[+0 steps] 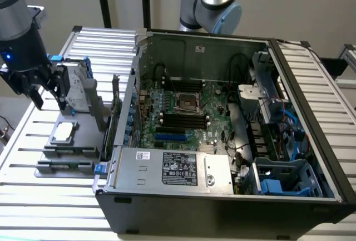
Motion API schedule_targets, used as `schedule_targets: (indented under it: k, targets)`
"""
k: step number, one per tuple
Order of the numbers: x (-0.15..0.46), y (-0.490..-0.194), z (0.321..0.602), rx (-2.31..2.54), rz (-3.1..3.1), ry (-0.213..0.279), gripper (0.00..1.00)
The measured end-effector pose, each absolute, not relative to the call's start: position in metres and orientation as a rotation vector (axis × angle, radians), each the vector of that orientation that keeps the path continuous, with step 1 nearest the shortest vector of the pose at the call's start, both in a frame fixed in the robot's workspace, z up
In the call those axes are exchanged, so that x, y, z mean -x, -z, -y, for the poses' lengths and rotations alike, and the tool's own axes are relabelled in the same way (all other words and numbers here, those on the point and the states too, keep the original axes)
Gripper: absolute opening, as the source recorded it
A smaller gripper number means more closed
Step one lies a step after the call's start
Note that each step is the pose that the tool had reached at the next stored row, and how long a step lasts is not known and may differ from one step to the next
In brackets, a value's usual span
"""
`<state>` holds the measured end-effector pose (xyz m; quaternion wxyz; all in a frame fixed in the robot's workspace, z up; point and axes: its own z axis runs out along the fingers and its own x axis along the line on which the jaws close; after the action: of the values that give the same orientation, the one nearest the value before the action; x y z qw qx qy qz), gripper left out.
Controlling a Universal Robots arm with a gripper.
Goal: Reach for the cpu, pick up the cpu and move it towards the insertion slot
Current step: 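Pick up the cpu and move it towards the insertion slot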
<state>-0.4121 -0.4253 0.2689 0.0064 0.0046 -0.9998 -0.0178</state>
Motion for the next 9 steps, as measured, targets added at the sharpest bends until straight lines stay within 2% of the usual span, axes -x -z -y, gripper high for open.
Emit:
schedule_targets:
  k: [9]
  targets:
    - [0.412,-0.252,0.425,-0.014,3.129,0.056,0.65]
